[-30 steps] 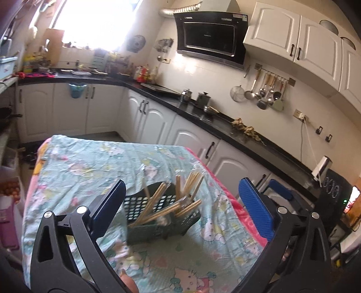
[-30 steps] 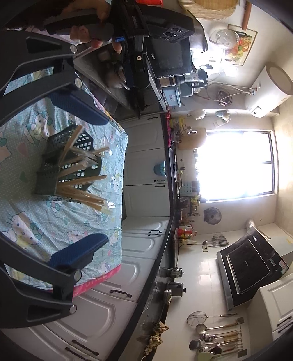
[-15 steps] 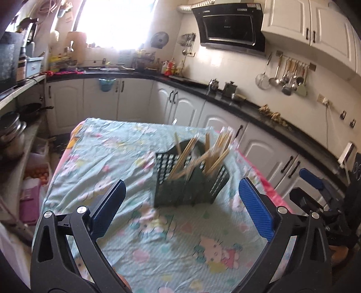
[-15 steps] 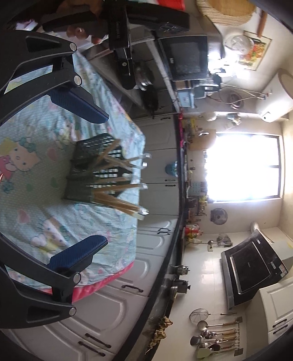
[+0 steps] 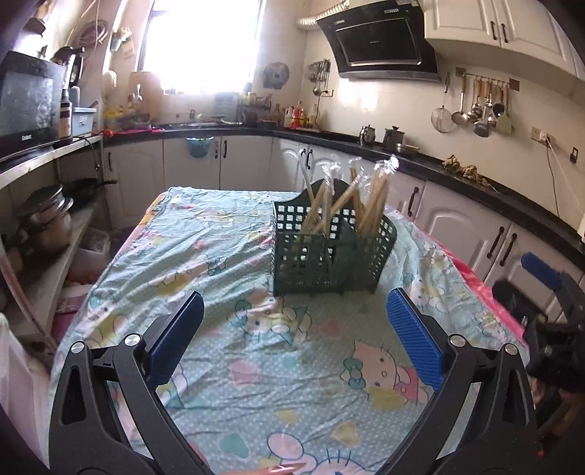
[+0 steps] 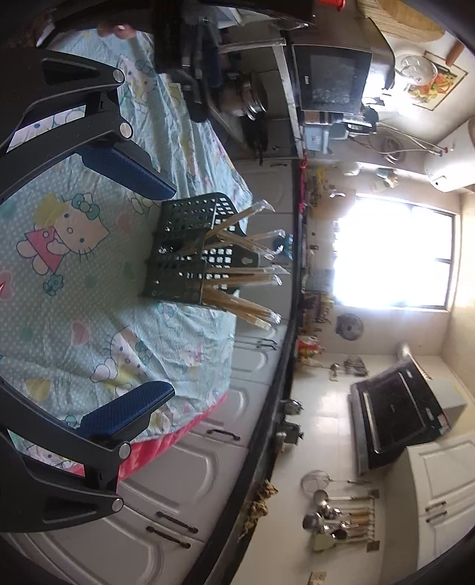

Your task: Organize utensils

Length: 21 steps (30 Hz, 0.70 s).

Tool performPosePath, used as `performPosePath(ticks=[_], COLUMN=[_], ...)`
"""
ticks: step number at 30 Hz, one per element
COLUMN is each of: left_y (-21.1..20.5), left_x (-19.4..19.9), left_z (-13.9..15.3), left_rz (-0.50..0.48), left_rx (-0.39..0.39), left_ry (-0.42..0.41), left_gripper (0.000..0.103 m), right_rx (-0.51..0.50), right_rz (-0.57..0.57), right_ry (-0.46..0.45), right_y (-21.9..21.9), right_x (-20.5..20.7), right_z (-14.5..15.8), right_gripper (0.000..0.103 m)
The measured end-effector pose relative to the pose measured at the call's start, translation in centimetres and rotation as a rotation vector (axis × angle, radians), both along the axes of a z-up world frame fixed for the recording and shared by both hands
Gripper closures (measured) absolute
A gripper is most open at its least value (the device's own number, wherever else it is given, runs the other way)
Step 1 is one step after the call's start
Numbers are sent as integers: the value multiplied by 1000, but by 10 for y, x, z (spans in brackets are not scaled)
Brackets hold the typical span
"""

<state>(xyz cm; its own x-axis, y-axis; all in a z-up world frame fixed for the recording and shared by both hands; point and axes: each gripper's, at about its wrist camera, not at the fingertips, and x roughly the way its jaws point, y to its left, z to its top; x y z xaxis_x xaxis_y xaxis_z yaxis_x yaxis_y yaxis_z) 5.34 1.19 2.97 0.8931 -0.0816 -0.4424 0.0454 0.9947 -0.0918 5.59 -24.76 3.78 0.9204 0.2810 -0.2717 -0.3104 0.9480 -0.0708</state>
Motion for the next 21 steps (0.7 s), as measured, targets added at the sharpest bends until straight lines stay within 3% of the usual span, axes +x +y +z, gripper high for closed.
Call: performPosePath(ticks=[7, 11, 21], left_y=[-10, -9, -10], left_x=[-14, -18, -22], left_z=[-20, -22, -21], left_rz=[20, 18, 7], left_rx=[29, 1, -23], left_ry=[-62, -96, -126], left_gripper=[11, 11, 11], right_rx=[25, 65, 72], right_rz=[3, 4, 9], right_ry=[-99, -147, -83], right_y=[-2, -4, 0], right_x=[-24, -31, -25], right_z=[-11, -12, -24], right_gripper=[6, 6, 6])
